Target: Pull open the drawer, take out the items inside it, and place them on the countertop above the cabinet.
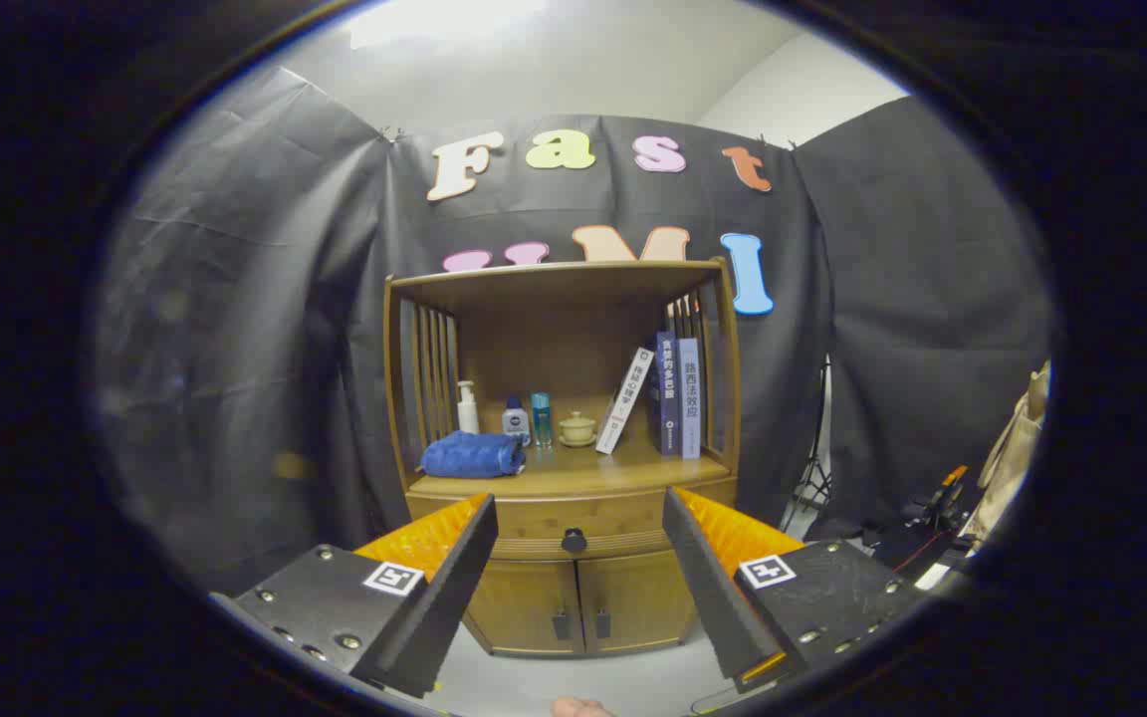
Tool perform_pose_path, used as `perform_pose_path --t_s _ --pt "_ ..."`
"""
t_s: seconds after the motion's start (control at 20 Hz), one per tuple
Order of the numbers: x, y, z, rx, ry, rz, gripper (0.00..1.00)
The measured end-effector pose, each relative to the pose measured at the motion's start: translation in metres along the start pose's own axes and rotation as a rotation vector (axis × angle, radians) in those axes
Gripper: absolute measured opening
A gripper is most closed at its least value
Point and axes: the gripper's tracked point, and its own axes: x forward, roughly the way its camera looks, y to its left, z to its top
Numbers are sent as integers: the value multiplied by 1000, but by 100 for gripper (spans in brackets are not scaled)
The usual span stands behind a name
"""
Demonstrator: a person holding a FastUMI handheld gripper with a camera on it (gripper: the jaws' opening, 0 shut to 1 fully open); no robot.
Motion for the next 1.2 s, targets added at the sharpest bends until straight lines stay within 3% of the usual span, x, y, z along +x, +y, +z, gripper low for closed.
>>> perform_pose_path --t_s 0.9,1.2 --pt "8 -5 -9 -4 14 1 99" --pt "52 -10 -56 -52 38 -10 100"
